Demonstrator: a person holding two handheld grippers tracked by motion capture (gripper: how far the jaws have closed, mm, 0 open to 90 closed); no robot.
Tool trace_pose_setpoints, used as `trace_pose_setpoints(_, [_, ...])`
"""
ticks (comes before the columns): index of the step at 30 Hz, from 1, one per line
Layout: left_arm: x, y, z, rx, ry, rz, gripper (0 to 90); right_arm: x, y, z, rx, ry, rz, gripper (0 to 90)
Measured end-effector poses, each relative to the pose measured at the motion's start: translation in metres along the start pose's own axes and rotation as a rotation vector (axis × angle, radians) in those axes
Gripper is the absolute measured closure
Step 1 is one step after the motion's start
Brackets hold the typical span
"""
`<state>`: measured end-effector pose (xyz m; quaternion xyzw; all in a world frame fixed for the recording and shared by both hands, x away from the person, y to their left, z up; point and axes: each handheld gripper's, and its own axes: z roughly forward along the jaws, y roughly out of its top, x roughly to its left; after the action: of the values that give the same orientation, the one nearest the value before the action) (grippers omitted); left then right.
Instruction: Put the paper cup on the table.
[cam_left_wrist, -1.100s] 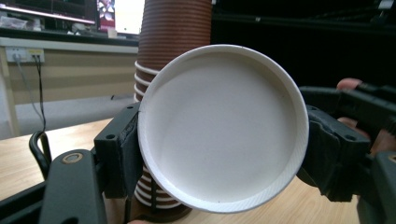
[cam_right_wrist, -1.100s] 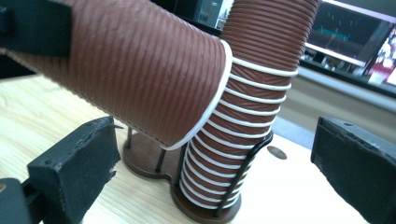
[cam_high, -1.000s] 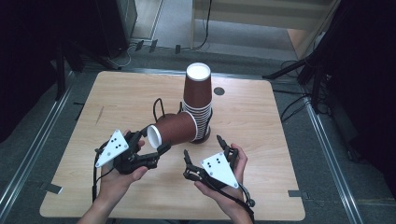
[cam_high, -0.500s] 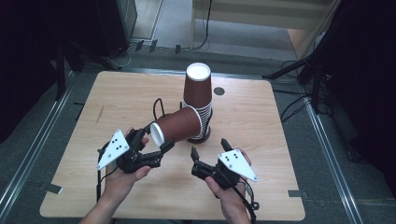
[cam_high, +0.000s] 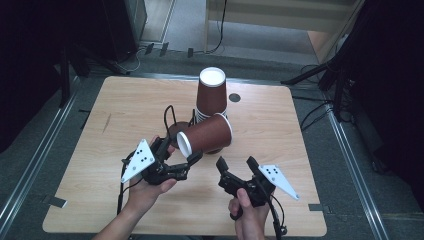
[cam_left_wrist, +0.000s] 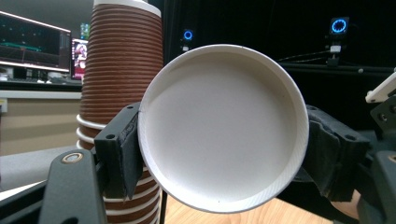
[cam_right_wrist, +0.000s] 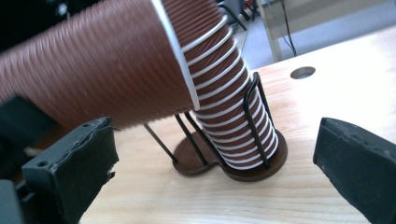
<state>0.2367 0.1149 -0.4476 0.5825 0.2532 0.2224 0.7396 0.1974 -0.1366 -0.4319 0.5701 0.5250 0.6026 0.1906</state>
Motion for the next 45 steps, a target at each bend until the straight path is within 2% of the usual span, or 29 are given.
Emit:
trace_pose_setpoints(2, [-0.001, 0.0, 0.003, -0.003, -0.003, 0.002, 24.6, -0.002, 0.003, -0.002, -0.008, 0.008, 0.093, 0.0])
trace_pose_setpoints(6, [-0.003, -0.002, 0.006, -0.006, -0.012, 0.0, 24.6, -0.009, 0.004, -0.001, -0.01, -0.001, 0.239, 0.0])
trace_pose_setpoints(11, [-0.005, -0.007, 0.006, -0.001, -0.007, 0.017, 24.6, -0.013, 0.004, 0.002, -0.019, -0.013, 0.358, 0.7])
trace_pose_setpoints(12, [-0.005, -0.007, 0.006, -0.004, -0.006, 0.014, 24.6, -0.013, 0.004, 0.004, -0.014, -0.009, 0.433, 0.8])
trace_pose_setpoints(13, [-0.005, -0.007, 0.006, -0.004, -0.005, 0.012, 24.6, -0.013, 0.004, 0.004, -0.014, -0.009, 0.433, 0.8])
trace_pose_setpoints(17, [-0.006, -0.008, 0.006, -0.01, -0.003, 0.026, 24.7, -0.011, 0.004, 0.006, 0.0, 0.002, 0.547, 0.7])
trace_pose_setpoints(22, [-0.008, -0.011, 0.008, -0.017, -0.004, 0.045, 24.7, -0.006, 0.004, 0.008, 0.013, 0.031, 0.649, 0.6])
trace_pose_setpoints(27, [-0.011, -0.015, 0.01, -0.006, -0.013, 0.048, 24.7, -0.002, 0.005, 0.01, 0.004, 0.049, 0.75, 0.4])
trace_pose_setpoints(30, [-0.013, -0.018, 0.01, 0.001, -0.018, 0.054, 24.7, 0.002, 0.007, 0.01, 0.0, 0.082, 0.812, 0.0])
trace_pose_setpoints(33, [-0.014, -0.019, 0.01, 0.0, -0.019, 0.06, 24.7, 0.005, 0.007, 0.012, -0.001, 0.1, 0.847, 0.0])
trace_pose_setpoints(36, [-0.015, -0.02, 0.01, 0.0, -0.02, 0.062, 24.7, 0.006, 0.007, 0.014, 0.007, 0.145, 0.877, 0.0])
trace_pose_setpoints(40, [-0.017, -0.021, 0.011, 0.003, -0.024, 0.066, 24.7, 0.004, 0.007, 0.02, 0.034, 0.147, 0.931, 0.0])
trace_pose_setpoints(45, [-0.019, -0.023, 0.012, 0.006, -0.028, 0.076, 24.7, 0.001, 0.005, 0.028, 0.036, 0.138, 0.971, 0.0])
